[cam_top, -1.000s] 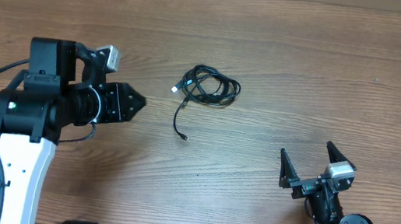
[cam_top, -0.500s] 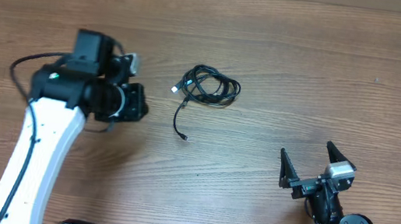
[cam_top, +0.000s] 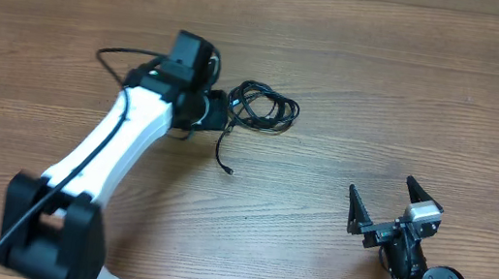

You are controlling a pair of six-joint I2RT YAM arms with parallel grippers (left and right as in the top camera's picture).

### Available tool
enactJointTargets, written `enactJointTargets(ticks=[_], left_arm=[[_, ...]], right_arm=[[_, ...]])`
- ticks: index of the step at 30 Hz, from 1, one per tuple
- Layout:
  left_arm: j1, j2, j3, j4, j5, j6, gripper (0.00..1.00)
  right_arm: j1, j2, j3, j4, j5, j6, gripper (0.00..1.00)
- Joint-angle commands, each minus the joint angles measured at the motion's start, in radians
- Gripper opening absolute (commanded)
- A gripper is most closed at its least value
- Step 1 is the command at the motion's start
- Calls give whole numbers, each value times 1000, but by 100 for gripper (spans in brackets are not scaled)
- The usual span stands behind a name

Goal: Untangle cables
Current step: 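Lower the open left gripper over the coiled black cable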

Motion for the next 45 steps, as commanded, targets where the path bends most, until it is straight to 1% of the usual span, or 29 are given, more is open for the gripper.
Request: enactJointTargets(ticks=[1, 2, 7, 11, 13, 14, 16, 17, 20, 21, 24, 27, 29, 33, 39, 42, 43, 45], left_arm=[[-20, 77, 5, 124, -26, -31, 41], [-23, 92, 5, 156, -26, -46, 44], [-40, 177, 5, 308, -26, -109, 49], [-52, 241, 5, 370, -25, -191, 49], [-60, 272, 5, 399, -21, -209, 47], [-64, 287, 5, 414, -17, -209, 44], [-72, 312, 5, 422, 6, -208, 27], [-74, 317, 5, 417, 14, -208, 20], [-76, 322, 5, 393, 27, -171, 8], [-76, 322, 5, 385, 30, -150, 4], [-69, 321, 6, 350, 72, -77, 4], [-56, 321, 8, 330, 186, 29, 4], [-43, 321, 9, 314, 274, 111, 7], [-15, 313, 10, 261, 347, 125, 9], [24, 231, 10, 182, 342, 142, 21], [24, 156, 10, 150, 287, 168, 38], [21, 137, 10, 143, 270, 171, 41], [12, 92, 10, 138, 208, 172, 44]], right_arm=[[5, -5, -10, 4, 7, 3, 100], [5, -5, -10, 4, 7, 2, 100], [5, -5, -10, 4, 7, 2, 100], [5, -5, -10, 4, 7, 2, 100], [5, -5, -10, 4, 7, 2, 100], [5, -5, -10, 4, 7, 2, 100], [5, -5, -10, 4, 7, 2, 100], [5, -5, -10, 4, 7, 2, 100], [5, -5, -10, 4, 7, 2, 100], [5, -5, -10, 4, 7, 2, 100], [5, -5, -10, 4, 7, 2, 100], [5, -5, -10, 4, 7, 2, 100], [5, -5, -10, 4, 7, 2, 100], [5, -5, -10, 4, 7, 2, 100], [5, -5, -10, 4, 7, 2, 100], [5, -5, -10, 4, 7, 2, 100], [5, -5, -10, 4, 7, 3, 100], [5, -5, -10, 4, 7, 2, 100]])
